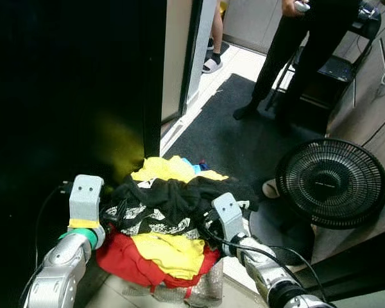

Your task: Clothes washing

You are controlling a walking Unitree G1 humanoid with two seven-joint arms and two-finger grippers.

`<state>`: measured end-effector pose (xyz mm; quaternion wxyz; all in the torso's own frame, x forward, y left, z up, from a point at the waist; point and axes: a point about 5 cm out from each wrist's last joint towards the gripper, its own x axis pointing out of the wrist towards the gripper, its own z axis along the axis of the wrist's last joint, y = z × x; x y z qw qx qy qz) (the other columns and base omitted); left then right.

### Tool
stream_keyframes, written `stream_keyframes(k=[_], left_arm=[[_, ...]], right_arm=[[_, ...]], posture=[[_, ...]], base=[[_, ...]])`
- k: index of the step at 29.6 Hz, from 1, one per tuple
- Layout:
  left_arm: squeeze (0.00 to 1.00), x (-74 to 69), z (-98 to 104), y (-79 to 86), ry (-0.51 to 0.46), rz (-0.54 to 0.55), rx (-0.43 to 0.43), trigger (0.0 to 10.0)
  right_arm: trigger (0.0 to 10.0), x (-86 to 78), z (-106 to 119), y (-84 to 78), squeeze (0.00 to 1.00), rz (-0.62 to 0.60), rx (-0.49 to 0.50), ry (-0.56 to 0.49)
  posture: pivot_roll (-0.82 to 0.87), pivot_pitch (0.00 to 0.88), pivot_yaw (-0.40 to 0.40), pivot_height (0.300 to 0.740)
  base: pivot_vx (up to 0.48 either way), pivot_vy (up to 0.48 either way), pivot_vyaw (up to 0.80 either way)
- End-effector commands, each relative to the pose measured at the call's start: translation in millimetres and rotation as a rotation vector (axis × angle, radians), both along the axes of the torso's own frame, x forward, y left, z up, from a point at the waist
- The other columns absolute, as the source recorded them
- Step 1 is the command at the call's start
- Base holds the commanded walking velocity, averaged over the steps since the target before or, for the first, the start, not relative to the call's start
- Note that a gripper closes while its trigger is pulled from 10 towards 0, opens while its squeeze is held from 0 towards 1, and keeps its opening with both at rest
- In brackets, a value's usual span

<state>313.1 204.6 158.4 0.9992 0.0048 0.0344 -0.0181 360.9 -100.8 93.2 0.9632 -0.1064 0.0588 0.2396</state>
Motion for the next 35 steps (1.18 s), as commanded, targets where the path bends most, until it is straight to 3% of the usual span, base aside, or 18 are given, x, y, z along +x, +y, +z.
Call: stream_keyframes(k=[1,32,35], left_arm=[[0.00,-4.0,-8.6,3.0,0.039,0.023,-0.014,10.0],[0.00,-2.1,-11.7,1.9,0.050,0.008,-0.013,10.0],[0.00,0.4,-10.7,-0.1,0.045,0.003,-0.015,10.0]], right_arm=[[0.0,-7.9,-18.4,-12.3,0.00,-0.049,0.005,0.080],[0.0,-3.8,-8.0,-22.2,0.00,-0.074,0.080,0.028],[0.0,1.8,7.8,-22.3,0.00,-0.063,0.126,-0.046]], posture=[[0.08,0.348,-0.074,0.740],[0.07,0.293,-0.052,0.740],[0.07,0.271,-0.050,0.740]], base=[[0.000,0.000,0.00],[0.000,0.000,0.00],[0.000,0.000,0.00]])
